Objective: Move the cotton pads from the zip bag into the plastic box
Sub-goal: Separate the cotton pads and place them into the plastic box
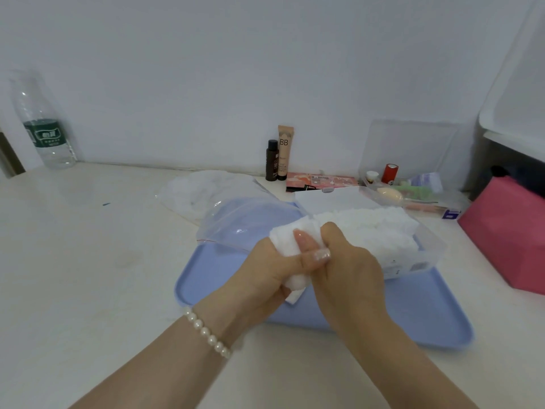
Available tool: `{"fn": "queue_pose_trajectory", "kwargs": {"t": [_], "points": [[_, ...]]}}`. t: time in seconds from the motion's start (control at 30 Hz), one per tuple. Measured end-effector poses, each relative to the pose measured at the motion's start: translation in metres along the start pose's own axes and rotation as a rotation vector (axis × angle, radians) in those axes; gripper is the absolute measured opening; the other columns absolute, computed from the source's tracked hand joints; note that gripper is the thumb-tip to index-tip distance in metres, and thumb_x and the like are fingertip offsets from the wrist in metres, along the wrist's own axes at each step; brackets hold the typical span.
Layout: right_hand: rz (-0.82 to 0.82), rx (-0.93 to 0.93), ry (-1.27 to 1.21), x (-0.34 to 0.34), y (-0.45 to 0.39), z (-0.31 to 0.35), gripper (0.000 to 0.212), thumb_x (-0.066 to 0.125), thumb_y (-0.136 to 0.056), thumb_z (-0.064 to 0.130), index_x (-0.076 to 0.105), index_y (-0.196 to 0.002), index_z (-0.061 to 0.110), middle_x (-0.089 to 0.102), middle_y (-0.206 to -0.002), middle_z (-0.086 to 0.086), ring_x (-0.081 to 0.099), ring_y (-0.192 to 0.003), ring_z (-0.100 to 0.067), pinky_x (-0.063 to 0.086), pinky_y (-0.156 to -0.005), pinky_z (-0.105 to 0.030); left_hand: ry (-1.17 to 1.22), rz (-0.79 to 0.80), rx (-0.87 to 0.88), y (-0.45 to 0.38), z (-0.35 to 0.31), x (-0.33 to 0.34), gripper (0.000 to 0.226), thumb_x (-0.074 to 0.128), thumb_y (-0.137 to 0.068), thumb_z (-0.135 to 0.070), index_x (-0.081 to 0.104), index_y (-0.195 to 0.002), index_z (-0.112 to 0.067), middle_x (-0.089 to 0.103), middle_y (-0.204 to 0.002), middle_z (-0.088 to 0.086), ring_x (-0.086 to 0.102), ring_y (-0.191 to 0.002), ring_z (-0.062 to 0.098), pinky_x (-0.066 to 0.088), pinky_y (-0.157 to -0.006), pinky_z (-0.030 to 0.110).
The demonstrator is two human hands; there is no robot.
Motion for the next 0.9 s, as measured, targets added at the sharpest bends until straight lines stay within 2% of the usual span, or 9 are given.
{"fn": "queue_pose_trajectory", "kwargs": {"t": [0.1, 0.2, 0.27, 0.33, 0.43, 0.5, 0.67, 0.83, 0.9], "points": [[-0.251, -0.068, 0.083, -0.021, 0.000, 0.003, 0.046, 0.032, -0.093, 0.046, 0.034, -0.056, 0.019, 0.032, -0.038, 0.001, 0.023, -0.042, -0.021, 0.013, -0.039, -0.021, -0.014, 0.067, -0.011, 0.001, -0.002, 0.002, 0.031, 0.078, -0.055, -0.005, 0.075, -0.085, -0.015, 0.067, -0.093, 0.010, 0.063, -0.090, 0.023, 0.049, -0.081, 0.037], [-0.325, -0.060, 0.114, -0.028, 0.001, 0.001, 0.048, 0.035, -0.091, 0.045, 0.026, -0.051, 0.020, 0.040, -0.039, -0.003, 0.028, -0.047, -0.020, 0.010, -0.041, -0.020, -0.036, 0.121, -0.034, 0.003, -0.003, 0.002, 0.042, 0.073, -0.056, 0.005, 0.070, -0.095, -0.010, 0.065, -0.099, 0.014, 0.062, -0.094, 0.026, 0.045, -0.087, 0.042], [-0.354, -0.049, 0.096, -0.032, 0.000, -0.001, 0.049, 0.040, -0.088, 0.047, 0.029, -0.051, 0.017, 0.038, -0.043, -0.001, 0.030, -0.050, -0.020, 0.011, -0.042, -0.021, -0.054, 0.152, -0.050, 0.004, -0.003, 0.003, 0.046, 0.061, -0.058, 0.015, 0.065, -0.099, -0.005, 0.066, -0.096, 0.014, 0.063, -0.089, 0.025, 0.048, -0.079, 0.039], [-0.354, -0.081, 0.007, -0.033, -0.001, -0.003, 0.043, 0.044, -0.086, 0.046, 0.041, -0.057, 0.014, 0.043, -0.054, 0.000, 0.037, -0.058, -0.020, 0.022, -0.046, -0.029, -0.083, 0.198, -0.068, 0.005, -0.002, 0.006, 0.051, 0.054, -0.057, 0.017, 0.060, -0.105, -0.001, 0.065, -0.098, 0.015, 0.061, -0.085, 0.025, 0.041, -0.069, 0.035], [-0.222, -0.172, -0.159, -0.024, -0.002, -0.002, 0.040, 0.047, -0.082, 0.051, 0.058, -0.078, 0.013, 0.053, -0.078, 0.002, 0.044, -0.076, -0.019, 0.033, -0.068, -0.027, -0.156, 0.206, -0.109, 0.006, 0.001, 0.007, 0.051, 0.050, -0.052, 0.016, 0.062, -0.098, -0.001, 0.063, -0.094, 0.016, 0.057, -0.083, 0.026, 0.029, -0.062, 0.032], [-0.041, -0.181, -0.220, -0.012, -0.003, 0.001, 0.044, 0.049, -0.075, 0.061, 0.057, -0.083, 0.018, 0.053, -0.083, 0.003, 0.045, -0.081, -0.018, 0.036, -0.073, -0.028, -0.201, 0.199, -0.117, 0.007, 0.003, 0.007, 0.052, 0.045, -0.047, 0.017, 0.063, -0.093, -0.002, 0.061, -0.086, 0.014, 0.057, -0.080, 0.025, 0.029, -0.065, 0.033], [0.175, -0.099, -0.434, -0.005, -0.001, -0.002, 0.028, 0.056, -0.062, 0.050, 0.045, -0.078, 0.031, 0.050, -0.085, 0.009, 0.044, -0.081, -0.006, 0.032, -0.067, -0.013, -0.184, 0.180, -0.081, 0.006, -0.001, 0.006, 0.061, 0.035, -0.043, 0.017, 0.056, -0.098, 0.001, 0.066, -0.080, 0.011, 0.064, -0.075, 0.023, 0.043, -0.064, 0.031], [0.287, -0.004, -0.441, -0.015, -0.004, -0.005, 0.025, 0.065, -0.059, 0.038, 0.044, -0.071, 0.033, 0.050, -0.078, 0.011, 0.043, -0.069, -0.001, 0.033, -0.059, -0.013, -0.173, 0.036, -0.053, -0.001, 0.000, 0.001, 0.071, 0.039, -0.042, 0.016, 0.045, -0.112, 0.009, 0.061, -0.084, 0.020, 0.061, -0.071, 0.028, 0.044, -0.056, 0.029], [0.259, 0.064, -0.520, -0.031, -0.011, -0.012, 0.028, 0.076, -0.063, 0.030, 0.049, -0.070, 0.028, 0.052, -0.070, 0.012, 0.045, -0.063, -0.001, 0.036, -0.056, -0.013, -0.121, 0.015, -0.036, -0.004, -0.004, 0.014, 0.059, 0.047, -0.055, 0.024, 0.047, -0.111, 0.006, 0.064, -0.085, 0.018, 0.066, -0.073, 0.026, 0.055, -0.057, 0.032]]}}
Point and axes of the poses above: each hand's wrist, its own y-axis away from the middle knuckle, its own x-axis out of the palm, z = x × y, the point moved 8 cm from there along -y, towards the middle knuckle
